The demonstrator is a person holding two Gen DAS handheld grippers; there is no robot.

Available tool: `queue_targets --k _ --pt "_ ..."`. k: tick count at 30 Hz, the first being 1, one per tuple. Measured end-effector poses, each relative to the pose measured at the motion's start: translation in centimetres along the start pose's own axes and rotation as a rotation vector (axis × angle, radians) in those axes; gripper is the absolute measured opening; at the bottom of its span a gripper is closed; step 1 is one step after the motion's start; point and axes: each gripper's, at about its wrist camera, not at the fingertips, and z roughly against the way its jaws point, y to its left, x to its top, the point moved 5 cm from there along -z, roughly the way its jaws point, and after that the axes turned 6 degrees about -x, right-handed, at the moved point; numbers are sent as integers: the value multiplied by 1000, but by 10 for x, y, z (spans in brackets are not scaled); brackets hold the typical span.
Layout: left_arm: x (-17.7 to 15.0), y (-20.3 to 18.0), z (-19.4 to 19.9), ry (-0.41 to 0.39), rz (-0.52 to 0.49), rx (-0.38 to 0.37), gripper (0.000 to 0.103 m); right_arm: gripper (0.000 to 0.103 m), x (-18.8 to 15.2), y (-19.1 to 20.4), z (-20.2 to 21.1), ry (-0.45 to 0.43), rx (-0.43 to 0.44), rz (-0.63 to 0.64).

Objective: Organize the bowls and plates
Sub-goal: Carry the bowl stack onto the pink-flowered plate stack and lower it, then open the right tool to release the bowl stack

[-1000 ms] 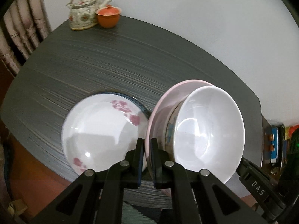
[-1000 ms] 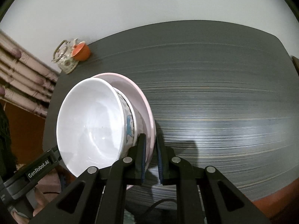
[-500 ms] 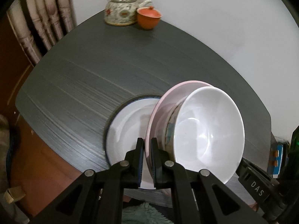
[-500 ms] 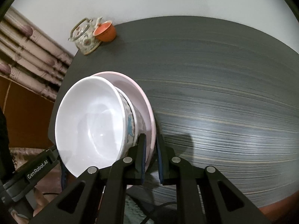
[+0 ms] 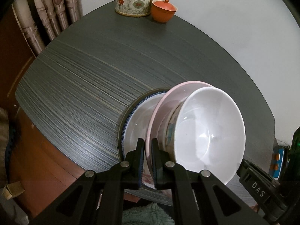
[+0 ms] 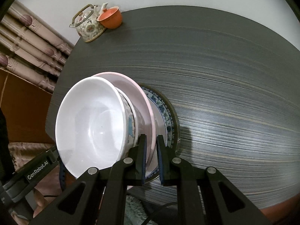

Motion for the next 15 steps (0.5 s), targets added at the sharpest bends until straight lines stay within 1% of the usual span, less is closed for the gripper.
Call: queue_targets --k 8,15 --pt "4 -1 1 -5 1 4 5 13 -1 2 -8 4 3 -5" --pt "6 4 0 -17 -10 -2 6 13 -1 4 -8 -13 -4 -1"
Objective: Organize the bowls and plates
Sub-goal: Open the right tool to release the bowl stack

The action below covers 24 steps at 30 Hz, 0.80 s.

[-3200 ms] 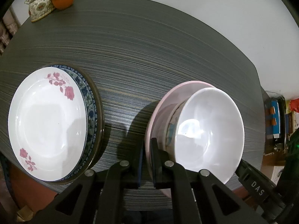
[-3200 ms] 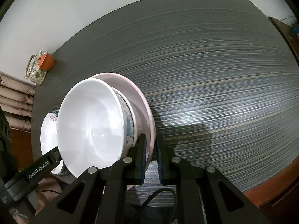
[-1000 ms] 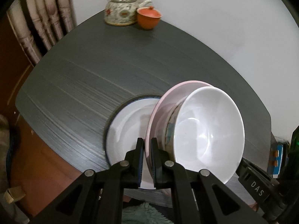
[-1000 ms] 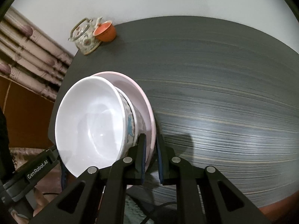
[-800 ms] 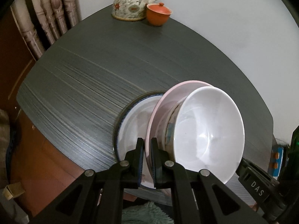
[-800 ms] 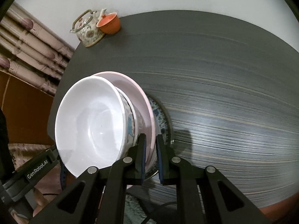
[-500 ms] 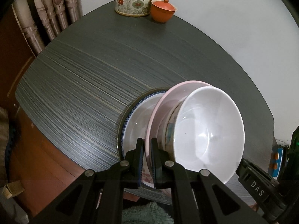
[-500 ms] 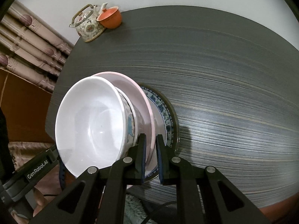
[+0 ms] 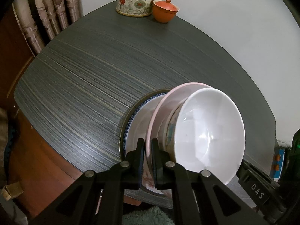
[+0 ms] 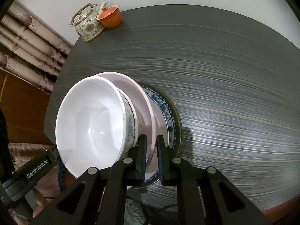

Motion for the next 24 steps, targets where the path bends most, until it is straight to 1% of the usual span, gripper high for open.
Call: queue_targets --k 4,7,9,10,12,15,16,18,19,21,22,23,24 --pt "1 0 1 -11 -9 0 6 13 1 3 0 -10 -7 10" --pt "0 2 1 -18 -8 7 9 16 1 3 -1 -13 -14 17" --pt "0 3 1 -27 -1 8 10 21 2 1 -1 -13 -16 11" --pt "0 3 2 -29 1 1 10 22 2 -1 -1 -12 -15 8" --pt "1 3 4 -40 -8 3 11 30 3 -5 -1 -15 -14 -1" --pt "2 3 10 -58 -19 11 13 36 2 -8 2 -23 -10 -2" --pt "2 4 12 -64 -16 7 14 36 2 -9 3 -26 -8 -1" --pt "3 5 17 -78 -21 12 20 42 1 -12 5 -36 -12 -2" --pt "3 6 20 -85 -21 21 26 44 2 -12 6 -43 -12 -1" --pt "2 7 25 -100 -20 30 28 52 2 -16 7 -46 -10 -12" --pt "2 7 28 -104 -19 29 31 54 2 -17 8 -49 -4 -17" --pt "1 7 32 -113 -20 27 37 59 2 -19 10 -54 5 -20" --pt "2 6 34 -119 -21 24 42 62 1 -20 12 -61 12 -22"
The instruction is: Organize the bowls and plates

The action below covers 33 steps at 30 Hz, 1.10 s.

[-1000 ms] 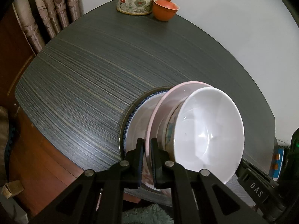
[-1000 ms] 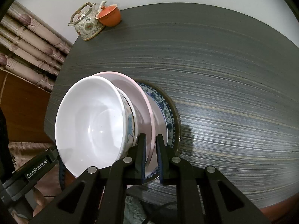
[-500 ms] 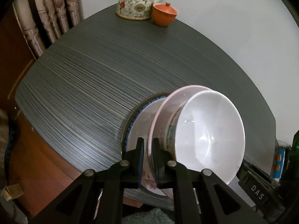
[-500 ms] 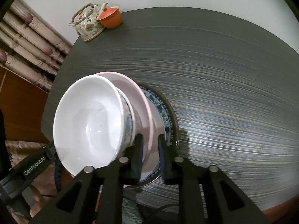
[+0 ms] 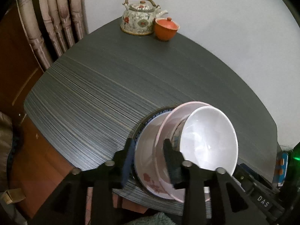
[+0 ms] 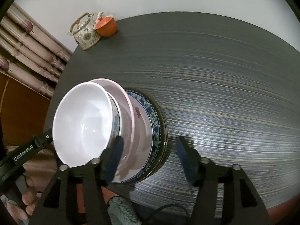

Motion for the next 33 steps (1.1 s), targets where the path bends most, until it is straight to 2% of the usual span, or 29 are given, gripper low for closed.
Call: queue_targets --k 1,9,14,18,25,33 --pt "0 -1 4 -10 1 -3 46 64 -1 -1 2 -6 4 2" --pt "-2 -18 32 -88 -60 -5 52 81 -3 -7 19 -76 -1 20" --pt "-13 -29 47 -118 -97 9 60 91 -15 -1 25 -92 -27 77" --pt "-23 -34 49 -128 -124 42 64 96 -31 11 23 -81 -33 133" --pt "-38 -38 39 -109 -156 72 65 102 -47 20 25 -88 -43 200" --pt "-44 -44 33 -94 -174 77 65 102 -52 24 27 -91 -51 222"
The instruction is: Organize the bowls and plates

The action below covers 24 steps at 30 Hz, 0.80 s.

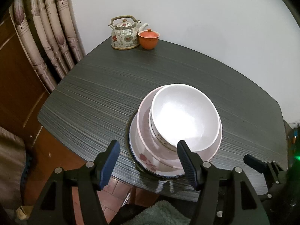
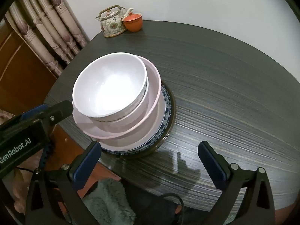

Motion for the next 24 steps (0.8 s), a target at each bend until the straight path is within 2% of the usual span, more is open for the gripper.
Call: queue_targets --k 16,24 --pt "-4 -2 -5 26 -4 11 65 102 -8 3 -7 34 21 6" --pt "-1 2 -2 13 6 1 65 102 -7 4 -8 35 26 8"
